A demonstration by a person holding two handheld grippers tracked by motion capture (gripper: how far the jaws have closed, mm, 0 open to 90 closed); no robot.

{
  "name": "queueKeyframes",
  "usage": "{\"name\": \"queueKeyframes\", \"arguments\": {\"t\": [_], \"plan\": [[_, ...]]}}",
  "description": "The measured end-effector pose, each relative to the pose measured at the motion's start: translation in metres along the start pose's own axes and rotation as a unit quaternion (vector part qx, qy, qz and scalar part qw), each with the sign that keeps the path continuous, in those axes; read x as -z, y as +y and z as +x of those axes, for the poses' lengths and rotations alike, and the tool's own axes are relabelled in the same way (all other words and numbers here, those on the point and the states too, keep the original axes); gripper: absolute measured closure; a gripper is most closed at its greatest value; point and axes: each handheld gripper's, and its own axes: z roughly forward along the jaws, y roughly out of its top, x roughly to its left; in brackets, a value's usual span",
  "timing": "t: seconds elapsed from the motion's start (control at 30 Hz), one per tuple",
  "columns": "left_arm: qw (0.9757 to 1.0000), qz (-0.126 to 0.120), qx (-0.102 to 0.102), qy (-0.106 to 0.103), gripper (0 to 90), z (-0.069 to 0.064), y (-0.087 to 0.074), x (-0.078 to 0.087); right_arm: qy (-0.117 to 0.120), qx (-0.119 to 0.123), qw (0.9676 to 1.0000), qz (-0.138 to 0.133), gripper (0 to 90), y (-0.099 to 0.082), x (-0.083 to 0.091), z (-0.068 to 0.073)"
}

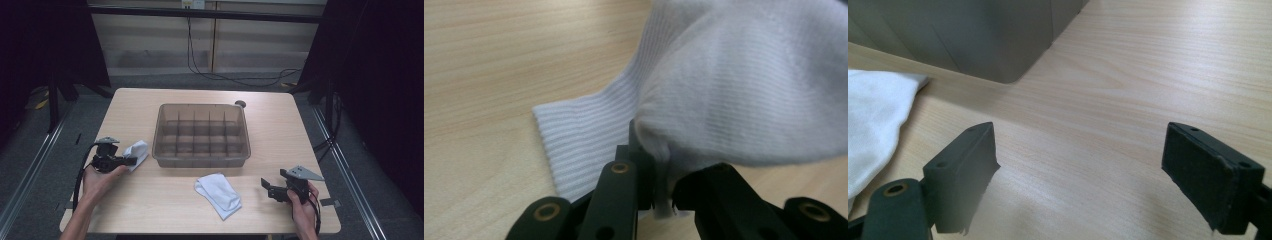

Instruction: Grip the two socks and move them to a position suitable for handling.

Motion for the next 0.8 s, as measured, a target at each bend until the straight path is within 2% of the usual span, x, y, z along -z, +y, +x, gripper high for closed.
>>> {"name": "queueKeyframes", "arguments": {"t": [0.1,0.2,0.37,0.47,0.53,0.6,0.7,0.77,0.8], "plan": [[0.9999,0.005,0.0,-0.009,83.0,0.001,-0.001,0.007,0.0,-0.001,1.0,-0.001,13.7,0.0,0.0,0.0],[0.9997,-0.009,0.014,-0.018,83.0,0.003,-0.001,0.017,0.002,0.0,1.0,0.002,13.7,0.0,0.0,0.0],[0.9991,-0.02,0.02,-0.03,83.0,0.003,-0.001,0.028,0.0,0.002,1.0,0.001,13.7,0.0,0.0,0.0],[0.9993,-0.018,0.011,-0.032,83.0,0.002,0.0,0.031,0.001,0.001,1.0,0.002,13.7,0.0,0.0,0.0],[0.9989,-0.021,0.014,-0.039,83.0,0.0,0.001,0.033,0.001,0.001,1.0,0.002,13.7,0.0,0.0,-0.001],[0.9991,-0.022,0.008,-0.036,83.0,-0.003,0.003,0.036,0.001,0.0,1.0,0.003,13.7,0.0,0.0,0.0],[0.9988,-0.028,0.009,-0.039,82.9,-0.005,0.004,0.04,0.0,0.002,1.0,0.002,13.7,0.0,0.0,0.0],[0.9994,-0.029,0.001,-0.017,82.8,-0.007,0.004,0.043,0.0,0.001,1.0,0.001,13.7,0.0,0.0,0.0],[0.9991,-0.034,0.005,-0.024,82.7,-0.007,0.004,0.045,0.001,0.001,1.0,0.002,13.7,0.0,0.0,0.0]]}}
